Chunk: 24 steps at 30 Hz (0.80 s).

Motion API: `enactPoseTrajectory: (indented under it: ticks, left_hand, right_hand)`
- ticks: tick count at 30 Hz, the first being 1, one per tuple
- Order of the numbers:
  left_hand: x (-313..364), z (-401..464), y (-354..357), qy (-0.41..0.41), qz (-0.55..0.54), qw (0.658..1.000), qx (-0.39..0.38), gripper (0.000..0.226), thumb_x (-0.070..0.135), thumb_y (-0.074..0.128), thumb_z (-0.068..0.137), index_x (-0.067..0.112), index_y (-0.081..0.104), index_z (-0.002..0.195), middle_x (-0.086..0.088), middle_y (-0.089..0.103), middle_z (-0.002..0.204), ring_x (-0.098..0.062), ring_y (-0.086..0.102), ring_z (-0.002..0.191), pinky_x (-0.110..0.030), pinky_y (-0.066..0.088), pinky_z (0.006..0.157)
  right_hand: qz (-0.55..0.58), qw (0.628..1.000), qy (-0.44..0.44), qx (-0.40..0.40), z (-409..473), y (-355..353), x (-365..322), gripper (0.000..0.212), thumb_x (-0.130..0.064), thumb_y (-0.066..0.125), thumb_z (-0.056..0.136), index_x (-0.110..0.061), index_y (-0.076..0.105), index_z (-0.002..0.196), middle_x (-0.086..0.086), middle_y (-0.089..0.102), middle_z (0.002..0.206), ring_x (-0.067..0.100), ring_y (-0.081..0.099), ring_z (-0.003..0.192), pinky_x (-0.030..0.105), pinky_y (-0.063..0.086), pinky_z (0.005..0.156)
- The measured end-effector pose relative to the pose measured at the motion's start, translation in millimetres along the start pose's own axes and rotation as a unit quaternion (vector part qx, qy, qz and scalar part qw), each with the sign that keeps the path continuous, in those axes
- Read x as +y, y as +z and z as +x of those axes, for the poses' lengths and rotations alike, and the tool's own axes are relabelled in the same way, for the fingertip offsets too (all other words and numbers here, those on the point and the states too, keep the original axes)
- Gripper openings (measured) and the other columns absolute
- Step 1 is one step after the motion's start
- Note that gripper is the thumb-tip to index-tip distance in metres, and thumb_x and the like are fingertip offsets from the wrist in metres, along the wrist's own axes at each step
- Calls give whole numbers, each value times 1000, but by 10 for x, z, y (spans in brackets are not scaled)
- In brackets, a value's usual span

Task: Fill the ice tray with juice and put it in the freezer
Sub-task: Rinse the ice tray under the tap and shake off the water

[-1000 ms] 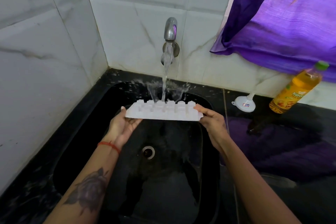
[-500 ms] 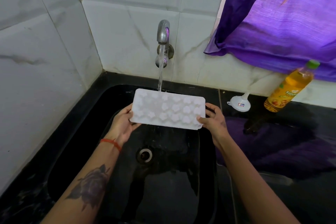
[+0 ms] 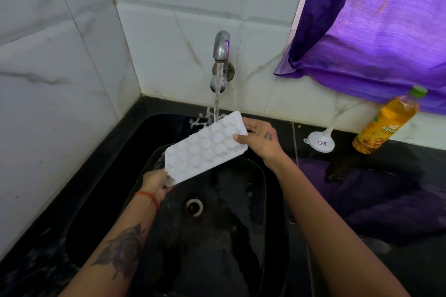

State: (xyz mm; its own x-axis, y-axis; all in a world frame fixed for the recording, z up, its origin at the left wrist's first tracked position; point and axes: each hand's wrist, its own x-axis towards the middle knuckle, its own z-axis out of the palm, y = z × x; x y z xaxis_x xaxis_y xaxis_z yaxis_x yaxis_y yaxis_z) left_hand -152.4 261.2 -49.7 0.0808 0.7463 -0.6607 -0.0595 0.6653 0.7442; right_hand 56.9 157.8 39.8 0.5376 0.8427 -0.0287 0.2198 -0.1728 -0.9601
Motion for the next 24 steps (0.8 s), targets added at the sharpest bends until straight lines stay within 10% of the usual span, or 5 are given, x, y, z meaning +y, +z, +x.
enactPoseTrajectory:
  ticks: [3,14,24]
  left_hand:
    - [95,32,106,47,43,997,46,25,6,62,86,-5,62,108,-21,65,113,-33,66,90,-38,55,76]
    - [426,-301,370,220,96,971,19,34,0,50,89,10,63,119,-6,64,112,-24,62,100,-39,53,90]
    - [373,-178,-221,52,36,997,51,57,58,33,92,19,51,129,-8,57,127,-28,56,103,-39,46,84]
  right_hand:
    - [25,997,65,23,-34,-198,266,38,4,66,78,-18,68,108,-1,70,101,22,66,103,32,55,84]
    - [86,982,155,60,-200,-259,673,51,16,57,82,-1,52,129,13,62,124,21,63,103,31,56,79]
    - [-23,999,20,43,-71,252,224,66,5,75,68,-16,57,128,4,65,123,16,62,106,38,52,94]
